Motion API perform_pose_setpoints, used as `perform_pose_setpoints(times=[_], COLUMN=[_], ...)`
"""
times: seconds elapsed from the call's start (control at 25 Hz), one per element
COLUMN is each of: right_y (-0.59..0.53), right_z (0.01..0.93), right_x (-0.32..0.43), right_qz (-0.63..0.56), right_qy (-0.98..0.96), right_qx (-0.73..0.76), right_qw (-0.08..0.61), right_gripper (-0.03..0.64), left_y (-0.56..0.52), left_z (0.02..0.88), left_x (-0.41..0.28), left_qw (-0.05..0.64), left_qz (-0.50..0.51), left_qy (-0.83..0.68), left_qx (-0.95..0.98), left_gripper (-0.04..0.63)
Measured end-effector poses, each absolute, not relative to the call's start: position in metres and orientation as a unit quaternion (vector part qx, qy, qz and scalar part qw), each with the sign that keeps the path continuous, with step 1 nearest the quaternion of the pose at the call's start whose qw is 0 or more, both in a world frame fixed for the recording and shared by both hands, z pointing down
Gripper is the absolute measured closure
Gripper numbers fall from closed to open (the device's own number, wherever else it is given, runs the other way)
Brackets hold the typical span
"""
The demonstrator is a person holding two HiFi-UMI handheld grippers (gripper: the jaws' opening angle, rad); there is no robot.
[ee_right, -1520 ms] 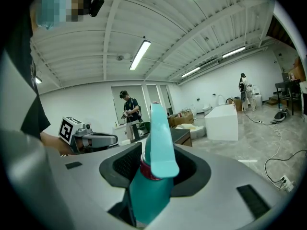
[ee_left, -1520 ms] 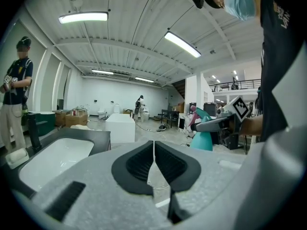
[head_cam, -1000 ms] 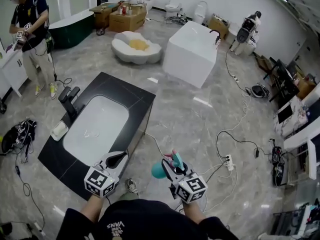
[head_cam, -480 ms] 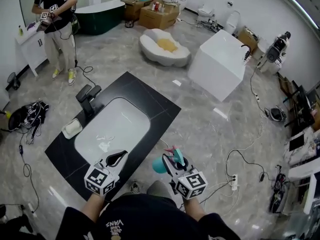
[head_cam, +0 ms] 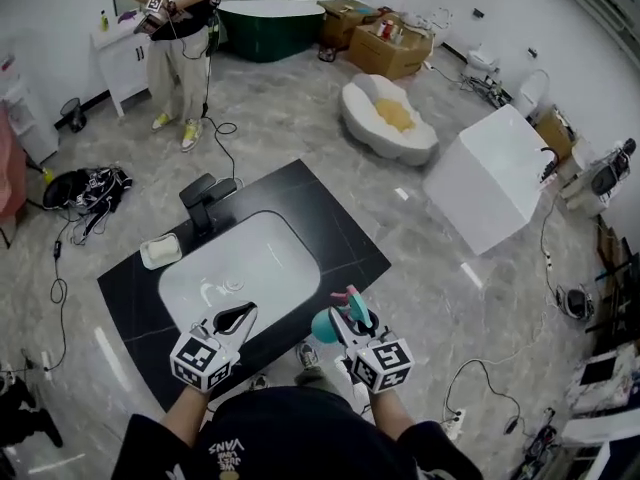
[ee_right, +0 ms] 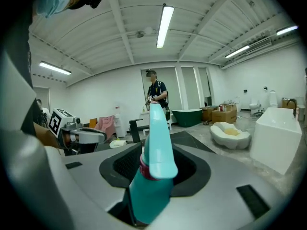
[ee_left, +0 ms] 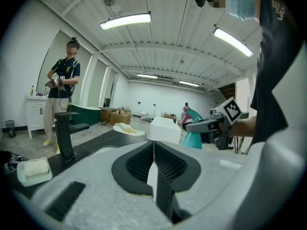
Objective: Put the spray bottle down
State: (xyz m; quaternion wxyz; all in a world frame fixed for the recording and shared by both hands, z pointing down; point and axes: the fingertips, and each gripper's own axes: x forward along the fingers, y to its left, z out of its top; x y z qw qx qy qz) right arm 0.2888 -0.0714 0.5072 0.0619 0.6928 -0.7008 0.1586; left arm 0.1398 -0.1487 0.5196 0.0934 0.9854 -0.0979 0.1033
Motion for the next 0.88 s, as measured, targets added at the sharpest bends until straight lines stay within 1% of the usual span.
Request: perform_pose_setpoints(times=[0.24,0.48,0.88], right_y=[-0.116,-0.155,-0.226], right_z=[0.51,0.515,0.542], right_x=[0.34,0.38,0.408], right_qz=[0.138,0.118,0.108], right_qy=[-0.731,-0.752,-0.784], right_qx=[0.664,0.642,0.597], right_qw=[0.078,0.096,0.127], right_gripper=[0.44,0.441,0.442], left_y=[-0.173,-0.171,-0.159], left_z=[0.517,0.52,0.535], left_x=[0.165,0.188,0.169], left_qw=[0.095,0.099,0.105], left_qz=[0.096,0.098,0.12], left_qy=[-0.161,-0.196,-0.295], left_qx=[0.978,0.971,0.942], left_gripper=[0.571,0.571,0.571])
